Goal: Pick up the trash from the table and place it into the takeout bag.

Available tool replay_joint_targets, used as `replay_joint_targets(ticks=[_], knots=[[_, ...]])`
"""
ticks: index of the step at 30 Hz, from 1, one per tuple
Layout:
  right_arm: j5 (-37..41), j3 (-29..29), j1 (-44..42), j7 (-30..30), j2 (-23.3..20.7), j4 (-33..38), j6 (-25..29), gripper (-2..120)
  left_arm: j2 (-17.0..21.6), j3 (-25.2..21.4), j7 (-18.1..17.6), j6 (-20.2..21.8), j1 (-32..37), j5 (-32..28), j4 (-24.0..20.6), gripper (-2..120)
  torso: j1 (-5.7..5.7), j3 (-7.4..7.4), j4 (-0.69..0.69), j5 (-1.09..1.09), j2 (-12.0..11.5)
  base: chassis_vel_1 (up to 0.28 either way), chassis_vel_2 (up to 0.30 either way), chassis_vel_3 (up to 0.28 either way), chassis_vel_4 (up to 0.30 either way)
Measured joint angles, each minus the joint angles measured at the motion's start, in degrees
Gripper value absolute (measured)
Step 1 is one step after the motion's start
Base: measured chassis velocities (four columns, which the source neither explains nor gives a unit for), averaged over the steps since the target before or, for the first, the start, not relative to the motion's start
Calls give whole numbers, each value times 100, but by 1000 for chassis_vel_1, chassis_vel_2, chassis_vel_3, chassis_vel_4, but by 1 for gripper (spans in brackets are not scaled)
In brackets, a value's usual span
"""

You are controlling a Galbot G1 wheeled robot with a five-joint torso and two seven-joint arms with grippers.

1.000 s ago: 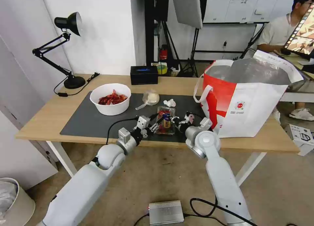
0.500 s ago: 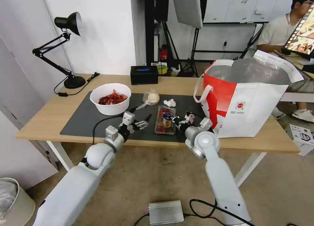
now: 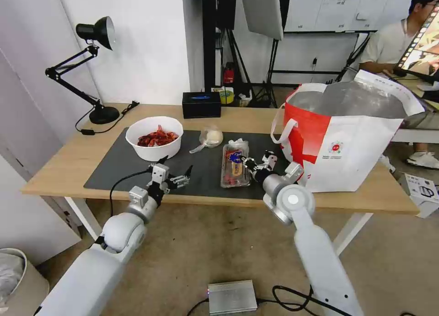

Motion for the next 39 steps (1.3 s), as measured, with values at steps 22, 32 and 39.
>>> replay_joint_targets(ticks=[22,32,39], knots=[[1002,564,110,529,-737,1792,39,0,-79,-784,22,-72,726,151,-259,100,0,0,0,0,0,0,0,0,0],[1679,1315,473,731,-1205,2090,36,0,-170,-793,34,-104,866,253,-276,100,0,0,-1,1,1,0,0,0,0],[2220,1774,675,838,-1600,2195,123,0,-206,-775,34,-106,922,314,-313,100,0,0,0,1,0,0,0,0,0]])
